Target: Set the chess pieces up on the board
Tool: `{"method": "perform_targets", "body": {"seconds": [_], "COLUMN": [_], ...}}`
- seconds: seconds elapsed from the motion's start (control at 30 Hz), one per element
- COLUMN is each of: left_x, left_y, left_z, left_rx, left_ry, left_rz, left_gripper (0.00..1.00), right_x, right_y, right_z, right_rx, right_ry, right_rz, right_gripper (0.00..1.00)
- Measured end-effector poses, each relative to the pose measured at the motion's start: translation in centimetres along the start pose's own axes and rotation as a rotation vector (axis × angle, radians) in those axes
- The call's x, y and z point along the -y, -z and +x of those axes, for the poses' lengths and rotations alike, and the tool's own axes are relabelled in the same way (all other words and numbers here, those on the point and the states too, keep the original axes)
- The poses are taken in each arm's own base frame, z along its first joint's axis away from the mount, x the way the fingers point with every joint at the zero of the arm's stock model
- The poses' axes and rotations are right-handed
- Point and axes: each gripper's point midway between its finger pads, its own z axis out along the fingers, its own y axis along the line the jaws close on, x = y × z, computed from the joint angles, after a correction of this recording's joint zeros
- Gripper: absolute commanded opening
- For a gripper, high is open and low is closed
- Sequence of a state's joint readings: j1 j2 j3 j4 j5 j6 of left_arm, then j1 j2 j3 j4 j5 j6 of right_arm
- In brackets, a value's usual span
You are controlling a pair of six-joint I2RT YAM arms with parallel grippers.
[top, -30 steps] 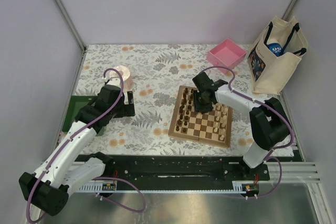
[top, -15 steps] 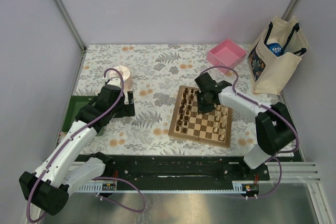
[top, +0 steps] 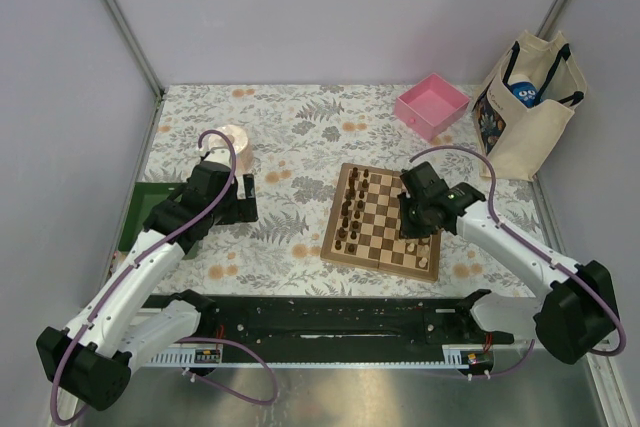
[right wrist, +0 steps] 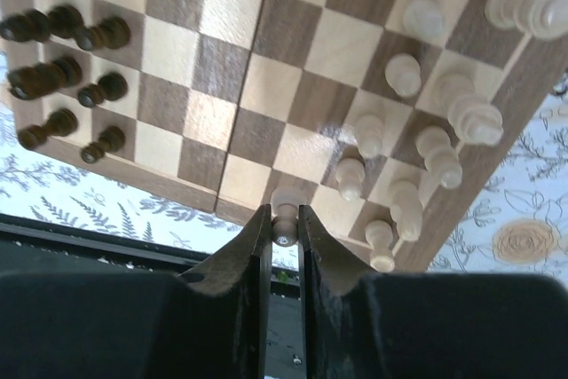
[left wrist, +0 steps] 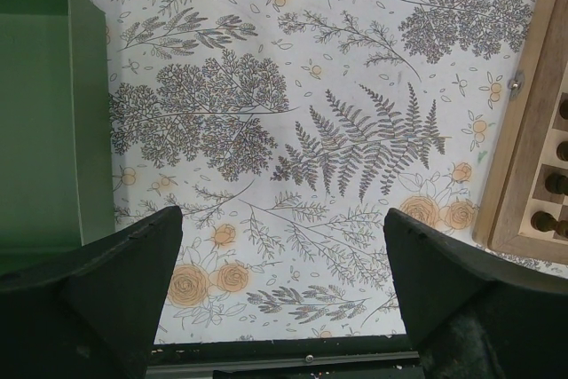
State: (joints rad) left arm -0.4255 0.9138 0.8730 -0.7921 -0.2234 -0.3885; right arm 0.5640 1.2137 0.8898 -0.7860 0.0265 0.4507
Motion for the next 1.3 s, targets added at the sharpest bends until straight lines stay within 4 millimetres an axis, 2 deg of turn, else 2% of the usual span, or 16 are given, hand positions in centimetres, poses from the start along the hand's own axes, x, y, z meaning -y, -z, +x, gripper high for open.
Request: {"method": "perform_targets", "body": {"seconds": [0.4,0.73,1.3], "left_x": [0.1,0.1,0.1], "left_y": [0.1,0.2,0.2], "left_z": [-0.1,-0.1,-0.1], "left_rx": [0.006,0.008,0.008], "left_ry": [0.002,0.003,0.003], "left_rz": [0.006,0.011,0.011], "left_gripper": [0.99,0.99,0.99], "right_x": [1.5,2.5,3.1], "right_y": [0.9,0.1,-1.2], "right_z": [2.5,4.5,5.7], "right_rx": [-0.016,-0.058,-0.127], "right_ry": [-0.029,-0.043,-0.044], "right_rz": [0.019,0.045,0.081], "right_gripper": [0.14,0.14,0.15]}}
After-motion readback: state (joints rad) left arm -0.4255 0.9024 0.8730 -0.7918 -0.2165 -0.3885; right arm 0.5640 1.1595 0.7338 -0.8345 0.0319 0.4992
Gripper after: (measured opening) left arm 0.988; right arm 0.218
